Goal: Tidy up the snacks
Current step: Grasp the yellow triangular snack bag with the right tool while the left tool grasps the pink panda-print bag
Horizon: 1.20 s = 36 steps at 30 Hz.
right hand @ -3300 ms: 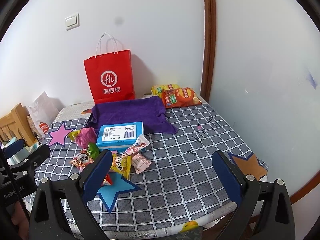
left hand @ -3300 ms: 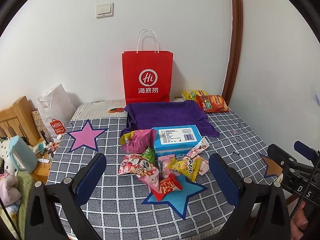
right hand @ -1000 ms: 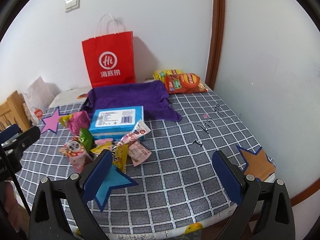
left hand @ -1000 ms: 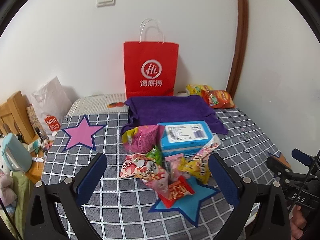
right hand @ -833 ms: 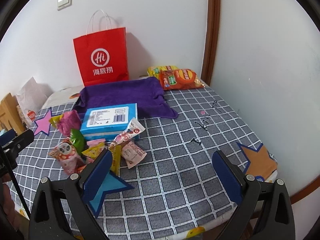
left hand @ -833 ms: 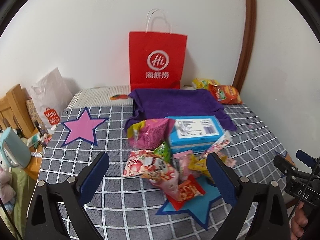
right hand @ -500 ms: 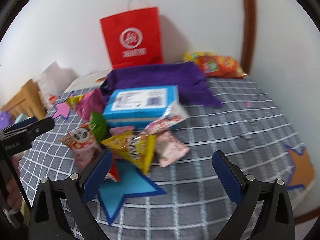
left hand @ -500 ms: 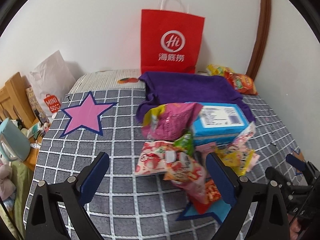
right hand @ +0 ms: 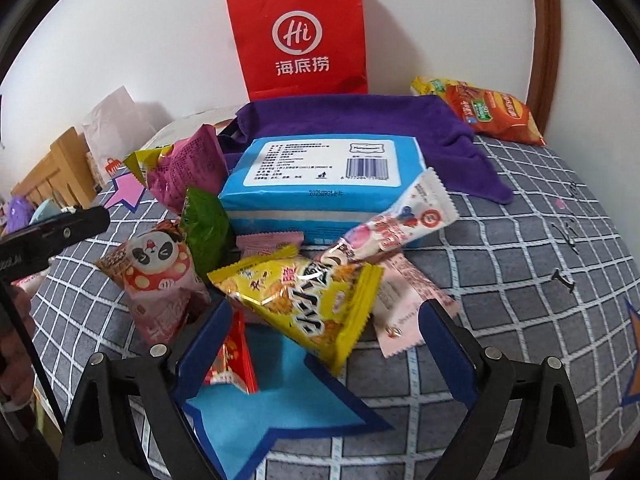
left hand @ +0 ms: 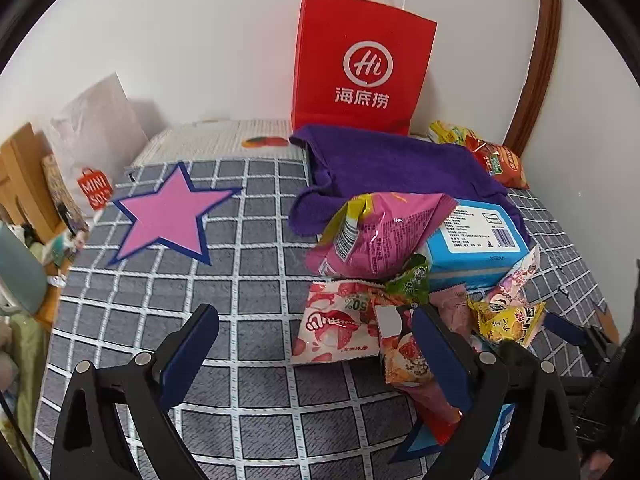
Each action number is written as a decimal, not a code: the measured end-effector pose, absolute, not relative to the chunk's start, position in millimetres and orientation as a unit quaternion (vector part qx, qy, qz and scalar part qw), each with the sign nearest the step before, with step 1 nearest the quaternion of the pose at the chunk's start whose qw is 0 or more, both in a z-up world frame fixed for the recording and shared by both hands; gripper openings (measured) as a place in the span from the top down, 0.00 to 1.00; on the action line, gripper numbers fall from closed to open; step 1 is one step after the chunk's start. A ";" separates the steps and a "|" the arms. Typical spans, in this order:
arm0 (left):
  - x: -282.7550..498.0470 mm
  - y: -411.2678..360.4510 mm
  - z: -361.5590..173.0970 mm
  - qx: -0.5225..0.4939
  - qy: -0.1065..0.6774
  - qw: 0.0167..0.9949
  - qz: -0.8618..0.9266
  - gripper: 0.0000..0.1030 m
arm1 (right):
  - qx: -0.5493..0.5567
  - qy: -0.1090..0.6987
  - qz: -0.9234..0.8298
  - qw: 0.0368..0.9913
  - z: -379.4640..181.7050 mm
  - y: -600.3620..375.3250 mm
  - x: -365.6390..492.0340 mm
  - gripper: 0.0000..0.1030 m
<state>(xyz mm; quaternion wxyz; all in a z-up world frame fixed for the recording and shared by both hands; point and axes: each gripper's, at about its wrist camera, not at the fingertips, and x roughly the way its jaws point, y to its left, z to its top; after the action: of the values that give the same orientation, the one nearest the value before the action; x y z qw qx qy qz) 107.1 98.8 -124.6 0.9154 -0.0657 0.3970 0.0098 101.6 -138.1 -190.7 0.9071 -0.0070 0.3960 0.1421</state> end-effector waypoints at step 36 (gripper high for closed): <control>120.8 32.2 -165.9 -0.018 0.460 0.885 -0.070 0.11 | 0.005 0.344 0.122 0.931 -168.4 -180.0 77.5 0.46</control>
<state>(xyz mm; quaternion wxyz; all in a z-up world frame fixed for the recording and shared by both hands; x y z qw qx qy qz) 120.8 32.2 -165.9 0.8848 -0.0182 0.4603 -0.0704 77.5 -180.0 -168.4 0.9308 0.0049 0.3443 0.1224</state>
